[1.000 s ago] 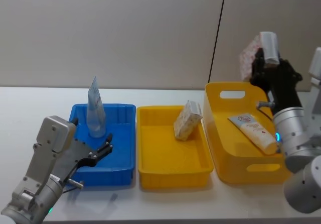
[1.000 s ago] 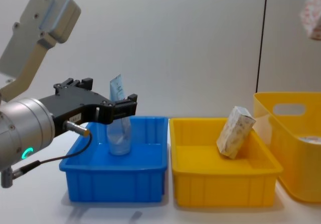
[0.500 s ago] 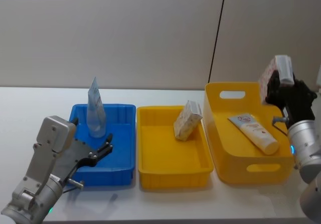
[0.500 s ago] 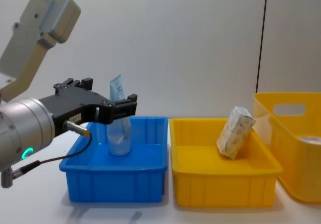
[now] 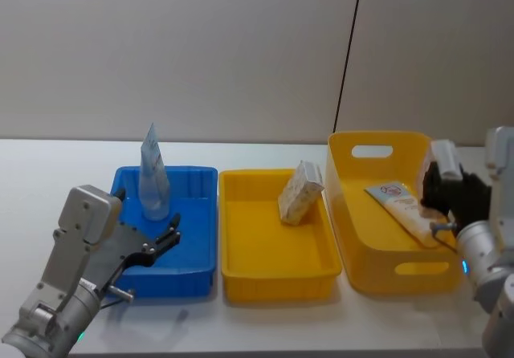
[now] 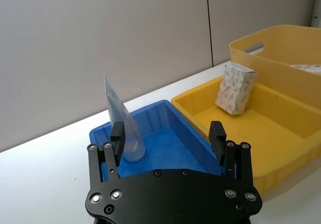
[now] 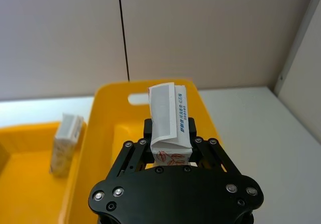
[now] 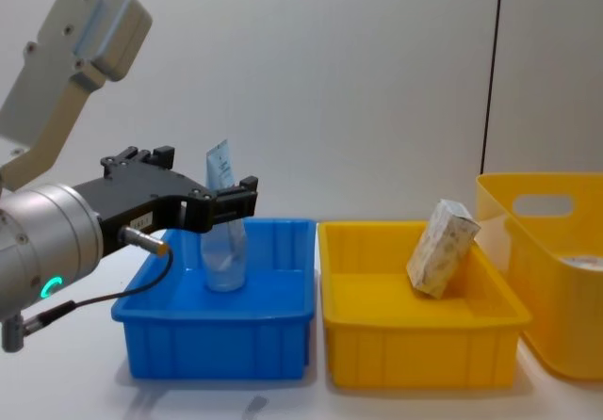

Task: Bimanual collaborative sorting of washing and personal care products

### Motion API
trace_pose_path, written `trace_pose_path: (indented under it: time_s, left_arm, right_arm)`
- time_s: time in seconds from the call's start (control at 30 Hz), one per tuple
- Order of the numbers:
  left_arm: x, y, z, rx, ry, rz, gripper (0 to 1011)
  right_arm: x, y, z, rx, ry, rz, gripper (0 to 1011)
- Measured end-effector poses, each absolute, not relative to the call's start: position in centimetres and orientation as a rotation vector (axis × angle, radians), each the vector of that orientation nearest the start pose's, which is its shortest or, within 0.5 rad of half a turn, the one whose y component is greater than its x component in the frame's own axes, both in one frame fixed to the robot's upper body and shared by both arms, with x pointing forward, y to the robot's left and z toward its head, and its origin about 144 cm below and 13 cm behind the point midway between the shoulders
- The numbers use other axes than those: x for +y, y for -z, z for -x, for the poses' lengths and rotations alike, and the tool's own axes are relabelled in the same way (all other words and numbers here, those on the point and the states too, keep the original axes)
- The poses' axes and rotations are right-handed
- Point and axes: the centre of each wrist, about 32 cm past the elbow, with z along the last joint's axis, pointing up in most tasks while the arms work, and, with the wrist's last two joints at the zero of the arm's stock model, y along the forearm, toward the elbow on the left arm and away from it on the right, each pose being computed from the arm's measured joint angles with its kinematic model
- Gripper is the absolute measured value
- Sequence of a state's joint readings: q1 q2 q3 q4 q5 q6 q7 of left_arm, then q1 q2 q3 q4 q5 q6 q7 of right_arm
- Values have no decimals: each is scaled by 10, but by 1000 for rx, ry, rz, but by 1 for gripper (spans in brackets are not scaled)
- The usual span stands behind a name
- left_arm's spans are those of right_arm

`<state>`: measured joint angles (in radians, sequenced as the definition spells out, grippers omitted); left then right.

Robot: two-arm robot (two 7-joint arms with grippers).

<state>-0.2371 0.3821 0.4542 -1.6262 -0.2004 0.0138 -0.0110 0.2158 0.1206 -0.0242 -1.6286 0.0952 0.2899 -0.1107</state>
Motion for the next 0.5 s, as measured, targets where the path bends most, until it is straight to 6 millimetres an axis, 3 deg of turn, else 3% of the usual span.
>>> trace_pose_path:
  time_s: [0.5]
  left_arm:
    - [198, -1204, -492, -268, -1124, -61, 1002]
  right_arm:
    - [-249, -1207, -530, 82, 1662, 245, 308]
